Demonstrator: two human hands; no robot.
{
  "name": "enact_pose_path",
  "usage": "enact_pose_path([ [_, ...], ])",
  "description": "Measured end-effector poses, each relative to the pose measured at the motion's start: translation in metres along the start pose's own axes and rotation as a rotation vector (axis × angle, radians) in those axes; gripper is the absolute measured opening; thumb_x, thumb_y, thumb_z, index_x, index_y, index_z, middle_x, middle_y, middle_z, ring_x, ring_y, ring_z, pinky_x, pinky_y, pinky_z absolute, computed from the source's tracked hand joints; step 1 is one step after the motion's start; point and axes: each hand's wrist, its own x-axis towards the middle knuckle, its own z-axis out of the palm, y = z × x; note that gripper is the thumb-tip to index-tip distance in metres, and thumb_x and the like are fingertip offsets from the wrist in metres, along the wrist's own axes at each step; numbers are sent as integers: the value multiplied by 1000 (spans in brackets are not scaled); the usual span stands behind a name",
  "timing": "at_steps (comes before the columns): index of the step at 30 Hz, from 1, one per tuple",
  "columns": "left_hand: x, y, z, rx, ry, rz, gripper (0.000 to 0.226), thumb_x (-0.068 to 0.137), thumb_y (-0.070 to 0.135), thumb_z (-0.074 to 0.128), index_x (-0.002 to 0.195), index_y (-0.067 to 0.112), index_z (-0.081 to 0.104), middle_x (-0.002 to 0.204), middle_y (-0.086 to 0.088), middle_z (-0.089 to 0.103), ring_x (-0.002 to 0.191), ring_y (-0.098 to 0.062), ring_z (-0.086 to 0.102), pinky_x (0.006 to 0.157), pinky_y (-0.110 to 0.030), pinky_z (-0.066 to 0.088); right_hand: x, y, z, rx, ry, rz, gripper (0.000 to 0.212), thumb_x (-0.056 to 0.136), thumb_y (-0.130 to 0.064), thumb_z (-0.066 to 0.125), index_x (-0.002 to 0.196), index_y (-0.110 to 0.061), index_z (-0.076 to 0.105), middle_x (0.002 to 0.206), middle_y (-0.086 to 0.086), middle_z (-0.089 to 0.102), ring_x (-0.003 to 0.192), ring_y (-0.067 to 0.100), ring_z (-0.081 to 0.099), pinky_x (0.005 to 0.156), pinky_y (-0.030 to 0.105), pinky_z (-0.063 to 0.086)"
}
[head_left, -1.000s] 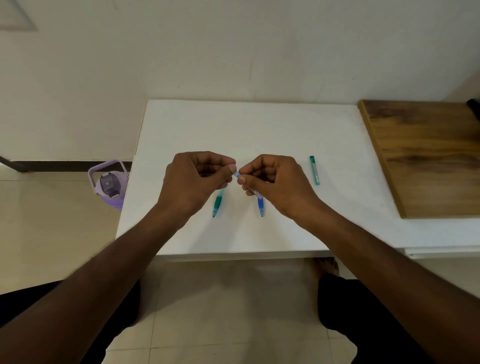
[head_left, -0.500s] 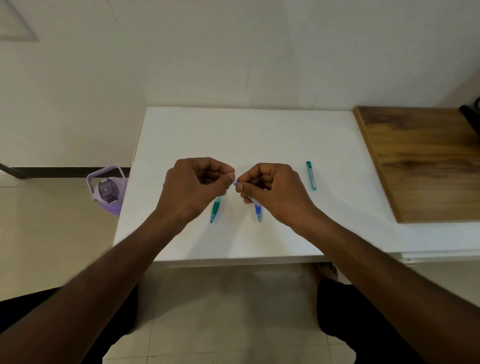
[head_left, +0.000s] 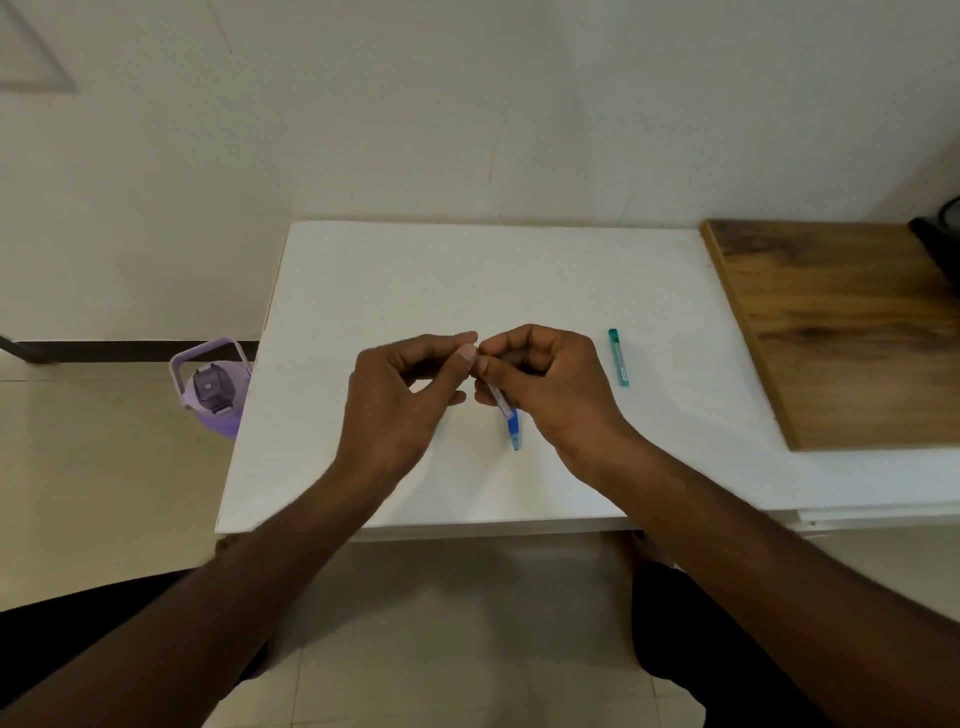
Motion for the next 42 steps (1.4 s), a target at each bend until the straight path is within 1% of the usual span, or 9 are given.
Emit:
enact_pose_path([
  [4,3,2,-3,97,-69,-21,18,98,40,71,114,43,78,105,28,77,98,1,74,79,-24,64,5,-2,-8,-149,-55,19,18,90,-23,82,107,-17,77,88,-1,83,80,14,81,85,34,65],
  [9,8,8,-11,396,-133,4,39,97,47,68,134,42,61,112,28,66,92,18,64,71,6,42,34,-6,-61,-533,189,-54,8,88,-27,84,95,-26,81,78,-10,79,70,6,74,66,10,54],
  [12,13,5,-19,446,-69,-80,31,94,44,74,123,32,69,107,23,69,81,3,67,62,2,44,48,4,-89,-620,298,-28,9,86,-25,87,87,-21,79,76,-8,77,69,2,72,62,7,49],
  [15,18,-1,-28,667,-78,-122,38,89,49,78,119,29,68,107,15,69,80,-4,67,67,-9,49,54,24,-92,-695,318,-17,15,84,-20,88,82,-14,75,72,2,76,64,14,72,62,22,59],
  [20,14,-14,-32,866,-129,-205,43,83,60,79,105,25,67,82,15,67,69,-7,65,61,-19,49,56,40,-84,-845,326,-102,22,87,-19,85,73,-20,68,62,-8,68,50,3,64,47,6,38],
  [25,9,-22,-25,956,-164,-229,45,80,65,80,89,23,67,73,9,66,65,-12,65,55,-21,43,51,25,-73,-943,317,-221,17,92,-28,81,82,-21,69,68,-9,68,58,5,64,63,22,55],
  [31,11,-17,-13,857,-160,-245,30,84,50,83,80,24,67,71,10,65,64,-10,63,54,-19,42,31,10,-16,-674,58,-182,16,94,-39,77,88,-25,74,73,-16,71,70,-3,68,66,9,51],
  [37,4,6,-2,654,-132,32,21,86,42,83,87,29,67,71,21,65,64,-1,67,61,-2,45,34,-9,5,-30,-102,67,33,108,-39,54,116,-14,74,105,1,80,98,18,77,97,38,62],
  [42,1,21,-6,313,-53,36,25,89,43,80,97,21,71,79,11,75,70,-10,75,63,-17,61,34,-41,23,653,-135,50,30,112,-27,47,96,-11,67,67,2,60,61,15,60,72,34,58],
])
